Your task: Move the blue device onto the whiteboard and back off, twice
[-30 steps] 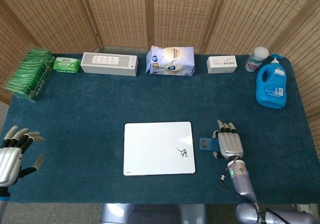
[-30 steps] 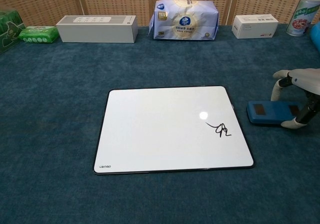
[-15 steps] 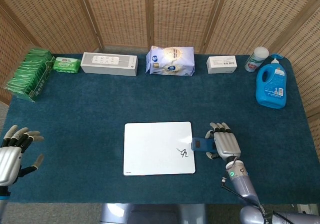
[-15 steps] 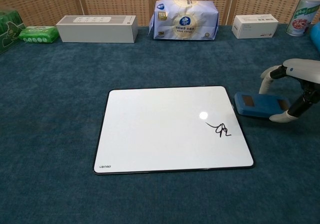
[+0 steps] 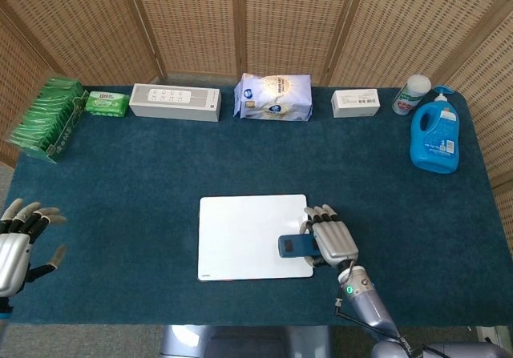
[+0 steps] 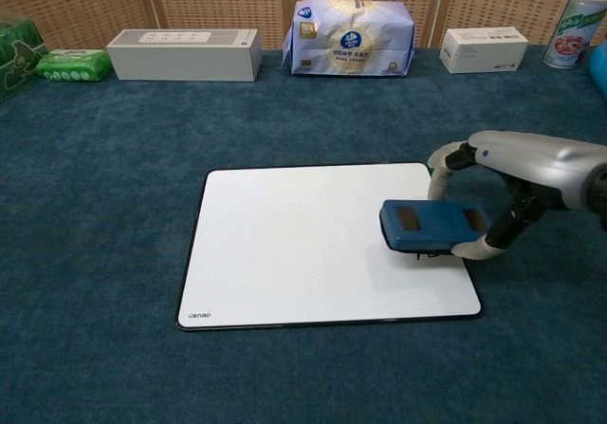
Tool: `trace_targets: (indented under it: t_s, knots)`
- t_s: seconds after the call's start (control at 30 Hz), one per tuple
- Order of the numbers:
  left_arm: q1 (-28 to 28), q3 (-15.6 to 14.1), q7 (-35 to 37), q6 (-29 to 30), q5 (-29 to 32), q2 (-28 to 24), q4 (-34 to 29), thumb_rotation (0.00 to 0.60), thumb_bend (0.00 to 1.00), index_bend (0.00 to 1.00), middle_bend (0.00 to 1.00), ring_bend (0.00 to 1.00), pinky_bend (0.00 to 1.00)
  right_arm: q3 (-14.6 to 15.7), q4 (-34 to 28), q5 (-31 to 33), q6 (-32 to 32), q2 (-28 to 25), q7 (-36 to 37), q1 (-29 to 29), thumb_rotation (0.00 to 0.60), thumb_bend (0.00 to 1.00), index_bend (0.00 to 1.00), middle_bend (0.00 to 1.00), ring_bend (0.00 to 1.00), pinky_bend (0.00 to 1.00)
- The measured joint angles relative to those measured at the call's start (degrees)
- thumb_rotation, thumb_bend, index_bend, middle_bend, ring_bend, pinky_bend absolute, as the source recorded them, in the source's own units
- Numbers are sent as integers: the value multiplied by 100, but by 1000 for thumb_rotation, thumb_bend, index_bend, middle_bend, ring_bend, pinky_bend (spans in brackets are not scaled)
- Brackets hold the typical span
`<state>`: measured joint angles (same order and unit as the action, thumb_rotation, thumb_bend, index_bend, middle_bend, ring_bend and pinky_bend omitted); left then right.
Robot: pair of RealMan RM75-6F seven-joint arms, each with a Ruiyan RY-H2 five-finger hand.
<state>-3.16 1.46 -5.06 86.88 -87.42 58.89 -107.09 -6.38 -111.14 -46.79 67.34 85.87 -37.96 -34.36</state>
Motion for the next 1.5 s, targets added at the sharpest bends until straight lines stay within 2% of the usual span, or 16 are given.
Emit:
trace_targets:
  t_s: [0.27, 0.53, 1.03, 1.5]
  knots:
    - [76, -25, 122, 91, -6, -86, 53, 600, 416, 333, 285, 165, 55, -30, 433, -88, 56, 681, -335, -303, 600, 270, 672, 120, 0, 0]
    - [117, -39, 149, 139, -26, -133, 49, 600, 417, 334, 285, 165, 50, 33, 959, -283, 91, 949, -340, -372, 600, 264, 671, 116, 0, 0]
    - [130, -43, 91, 178, -105, -156, -34, 600, 416, 334, 285, 163, 45, 203, 1192, -462, -79, 914, -91, -282, 600, 263, 679, 117, 0, 0]
    - [61, -33, 94, 106, -185, -114, -36, 600, 416, 334, 284, 162, 42, 415, 694, -477, 320, 625, -251, 20, 600, 262, 681, 117, 0, 0]
